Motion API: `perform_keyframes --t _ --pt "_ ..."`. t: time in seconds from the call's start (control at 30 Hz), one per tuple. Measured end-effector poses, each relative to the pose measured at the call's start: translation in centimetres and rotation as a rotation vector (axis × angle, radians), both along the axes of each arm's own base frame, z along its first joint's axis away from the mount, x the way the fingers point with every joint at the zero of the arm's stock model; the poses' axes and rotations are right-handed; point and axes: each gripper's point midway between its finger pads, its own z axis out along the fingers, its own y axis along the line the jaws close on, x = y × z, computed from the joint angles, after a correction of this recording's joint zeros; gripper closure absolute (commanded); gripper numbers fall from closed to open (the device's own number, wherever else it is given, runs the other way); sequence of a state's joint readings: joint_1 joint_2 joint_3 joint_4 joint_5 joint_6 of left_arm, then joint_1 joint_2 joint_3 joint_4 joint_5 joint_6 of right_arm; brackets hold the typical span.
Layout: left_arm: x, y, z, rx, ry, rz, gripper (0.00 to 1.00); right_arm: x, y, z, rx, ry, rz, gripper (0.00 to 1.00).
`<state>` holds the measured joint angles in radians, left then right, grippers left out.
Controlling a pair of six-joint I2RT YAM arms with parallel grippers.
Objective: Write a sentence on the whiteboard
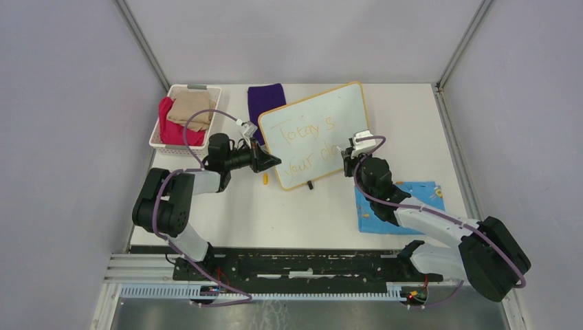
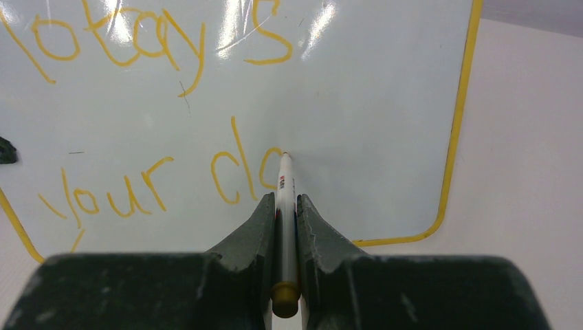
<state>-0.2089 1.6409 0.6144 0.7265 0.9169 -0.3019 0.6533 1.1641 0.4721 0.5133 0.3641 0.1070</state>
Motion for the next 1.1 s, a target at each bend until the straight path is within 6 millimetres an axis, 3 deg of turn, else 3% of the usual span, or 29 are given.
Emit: perform_keyframes --t 0.4,0.8,1.1 --pt "0.0 0.0 0.0 0.000 0.001 0.000 0.98 -0.1 0.1 -0.2 0.005 0.003 0.007 1.00" --pt "0.0 0.0 0.0 0.001 0.004 0.000 0.98 -1.3 -0.5 -2.1 0.002 0.040 0.014 1.00" --pt "0.0 0.0 0.0 0.001 0.004 0.000 0.98 -1.4 -1.3 -1.1 0.009 0.012 -0.018 1.00"
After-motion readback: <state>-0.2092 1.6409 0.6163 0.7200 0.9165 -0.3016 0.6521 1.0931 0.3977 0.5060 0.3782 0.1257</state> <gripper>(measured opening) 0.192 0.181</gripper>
